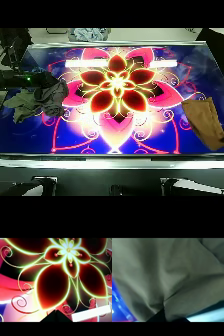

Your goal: Fold the shirts.

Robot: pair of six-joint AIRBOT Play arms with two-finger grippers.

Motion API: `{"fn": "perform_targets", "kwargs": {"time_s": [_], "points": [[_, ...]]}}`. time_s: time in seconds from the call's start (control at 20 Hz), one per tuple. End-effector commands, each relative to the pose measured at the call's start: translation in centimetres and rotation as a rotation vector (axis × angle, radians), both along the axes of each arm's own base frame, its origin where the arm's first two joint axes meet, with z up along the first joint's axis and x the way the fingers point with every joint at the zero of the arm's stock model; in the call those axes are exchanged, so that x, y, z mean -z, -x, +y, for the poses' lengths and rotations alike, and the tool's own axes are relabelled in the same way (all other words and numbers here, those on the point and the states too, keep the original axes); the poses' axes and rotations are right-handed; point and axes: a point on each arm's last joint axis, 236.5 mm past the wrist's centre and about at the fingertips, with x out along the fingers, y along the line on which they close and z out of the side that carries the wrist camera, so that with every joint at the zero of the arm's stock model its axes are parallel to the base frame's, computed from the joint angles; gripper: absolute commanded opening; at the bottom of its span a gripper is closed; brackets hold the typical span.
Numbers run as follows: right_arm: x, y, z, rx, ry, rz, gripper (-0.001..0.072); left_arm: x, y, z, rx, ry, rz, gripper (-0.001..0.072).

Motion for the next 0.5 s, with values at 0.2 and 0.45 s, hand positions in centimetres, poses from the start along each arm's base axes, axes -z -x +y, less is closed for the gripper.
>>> {"fn": "perform_targets", "kwargs": {"time_s": [0.2,0.45], "points": [[4.1,5.9,3.8,0.015,-0.046,0.18,0.0052,0.1,0.5,-0.4,0.016,0.013,0.021,0.0033],[2.7,6.8,1.7,0.02,0.072,0.202,0.0382,-0.7,0.1,-0.3,0.009,0.012,-0.011,0.0032]]}}
